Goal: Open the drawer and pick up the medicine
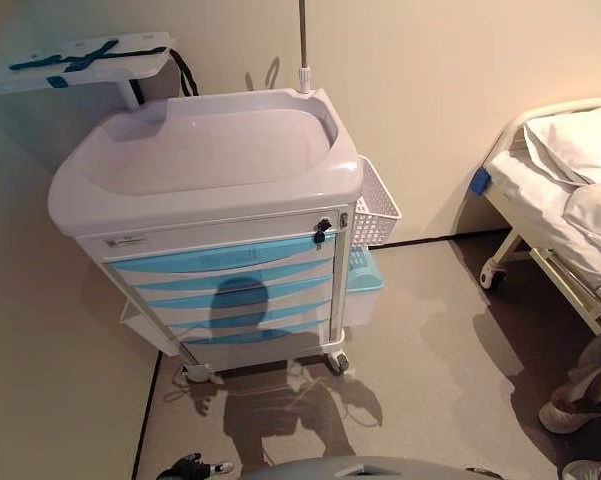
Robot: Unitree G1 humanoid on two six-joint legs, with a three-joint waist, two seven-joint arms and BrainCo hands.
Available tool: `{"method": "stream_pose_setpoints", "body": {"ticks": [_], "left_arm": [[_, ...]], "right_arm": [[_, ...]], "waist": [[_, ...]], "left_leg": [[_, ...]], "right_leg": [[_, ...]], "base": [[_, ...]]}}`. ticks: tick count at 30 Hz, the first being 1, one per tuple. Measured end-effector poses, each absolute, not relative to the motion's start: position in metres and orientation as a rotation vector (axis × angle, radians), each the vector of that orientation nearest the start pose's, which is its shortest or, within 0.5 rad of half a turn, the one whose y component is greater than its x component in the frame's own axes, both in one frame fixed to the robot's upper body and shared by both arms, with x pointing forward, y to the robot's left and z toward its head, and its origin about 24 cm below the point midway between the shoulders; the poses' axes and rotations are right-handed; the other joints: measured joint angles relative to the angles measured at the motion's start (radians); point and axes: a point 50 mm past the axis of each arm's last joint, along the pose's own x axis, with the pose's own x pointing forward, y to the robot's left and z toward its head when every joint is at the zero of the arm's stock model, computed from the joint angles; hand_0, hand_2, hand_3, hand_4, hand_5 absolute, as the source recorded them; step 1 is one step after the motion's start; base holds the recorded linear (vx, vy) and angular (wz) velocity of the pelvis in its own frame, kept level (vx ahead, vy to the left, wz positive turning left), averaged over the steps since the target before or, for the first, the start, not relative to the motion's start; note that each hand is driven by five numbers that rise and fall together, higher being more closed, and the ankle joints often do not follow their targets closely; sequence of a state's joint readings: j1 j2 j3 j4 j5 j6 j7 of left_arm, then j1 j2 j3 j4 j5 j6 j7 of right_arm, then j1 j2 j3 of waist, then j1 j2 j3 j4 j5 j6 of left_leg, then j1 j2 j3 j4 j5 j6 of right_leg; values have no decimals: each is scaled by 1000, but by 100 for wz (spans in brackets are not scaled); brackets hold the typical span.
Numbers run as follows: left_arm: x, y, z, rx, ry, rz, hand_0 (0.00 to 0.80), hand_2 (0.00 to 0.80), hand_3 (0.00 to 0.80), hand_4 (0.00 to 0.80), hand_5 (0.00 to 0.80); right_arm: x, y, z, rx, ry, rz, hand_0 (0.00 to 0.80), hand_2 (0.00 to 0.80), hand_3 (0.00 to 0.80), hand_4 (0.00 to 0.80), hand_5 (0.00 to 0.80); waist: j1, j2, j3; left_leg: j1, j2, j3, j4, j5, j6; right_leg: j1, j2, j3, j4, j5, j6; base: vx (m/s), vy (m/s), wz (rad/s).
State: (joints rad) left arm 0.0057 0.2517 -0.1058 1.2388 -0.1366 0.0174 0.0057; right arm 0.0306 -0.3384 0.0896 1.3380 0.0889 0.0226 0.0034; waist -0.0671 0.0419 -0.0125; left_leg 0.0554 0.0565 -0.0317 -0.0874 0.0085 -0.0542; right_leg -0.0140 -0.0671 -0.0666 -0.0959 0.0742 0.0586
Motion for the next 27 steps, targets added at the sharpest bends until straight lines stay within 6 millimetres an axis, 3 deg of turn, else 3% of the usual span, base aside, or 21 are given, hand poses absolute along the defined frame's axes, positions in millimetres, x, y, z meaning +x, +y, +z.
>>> {"method": "stream_pose_setpoints", "body": {"ticks": [2, 6, 9, 17, 24, 27], "left_arm": [[102, 240, -157, 140, 1182, 166, 0, 0, 0, 0, 0], [164, 232, -133, 68, 945, 175, 0, 0, 0, 0, 0], [193, 228, -116, 17, 821, 190, 0, 0, 0, 0, 0], [233, 219, -84, -86, 626, 213, 0, 0, 0, 0, 0], [269, 207, -47, -163, 434, 189, 0, 0, 0, 0, 0], [274, 202, -41, -188, 412, 180, 0, 0, 0, 0, 0]], "right_arm": [[54, -283, -155, -274, 1365, -223, 0, 0, 0, 0, 0], [81, -291, -148, -294, 1296, -244, 0, 0, 0, 0, 0], [95, -291, -145, -294, 1254, -259, 0, 0, 0, 0, 0], [118, -290, -139, -289, 1182, -274, 0, 0, 0, 0, 0], [150, -285, -129, -291, 1088, -267, 0, 0, 0, 0, 0], [155, -284, -128, -290, 1073, -269, 0, 0, 0, 0, 0]], "waist": [[-1, 0, 15], [-1, 4, 89], [-2, -3, 108], [-7, -6, 147], [-4, -31, 218], [-8, -38, 228]], "left_leg": [[-39, -4, 0, 9, 6, -2], [-106, -13, 0, 7, 36, -3], [-154, -16, 1, 4, 45, -4], [-220, -13, 2, 1, 54, -6], [-249, -19, 1, 4, 54, -6], [-261, -19, 0, 5, 54, -6]], "right_leg": [[-36, 0, 1, 2, 11, 3], [-100, -8, 3, 5, 42, 0], [-149, -9, 5, 4, 46, 4], [-220, -7, 5, 6, 56, -2], [-247, -8, 4, 6, 58, -1], [-258, -8, 4, 6, 57, -1]], "base": [[-155, 7, -1], [-83, 9, 0], [-86, 12, -2], [-51, 4, -1], [-41, 5, 0], [-38, 1, 0]]}}
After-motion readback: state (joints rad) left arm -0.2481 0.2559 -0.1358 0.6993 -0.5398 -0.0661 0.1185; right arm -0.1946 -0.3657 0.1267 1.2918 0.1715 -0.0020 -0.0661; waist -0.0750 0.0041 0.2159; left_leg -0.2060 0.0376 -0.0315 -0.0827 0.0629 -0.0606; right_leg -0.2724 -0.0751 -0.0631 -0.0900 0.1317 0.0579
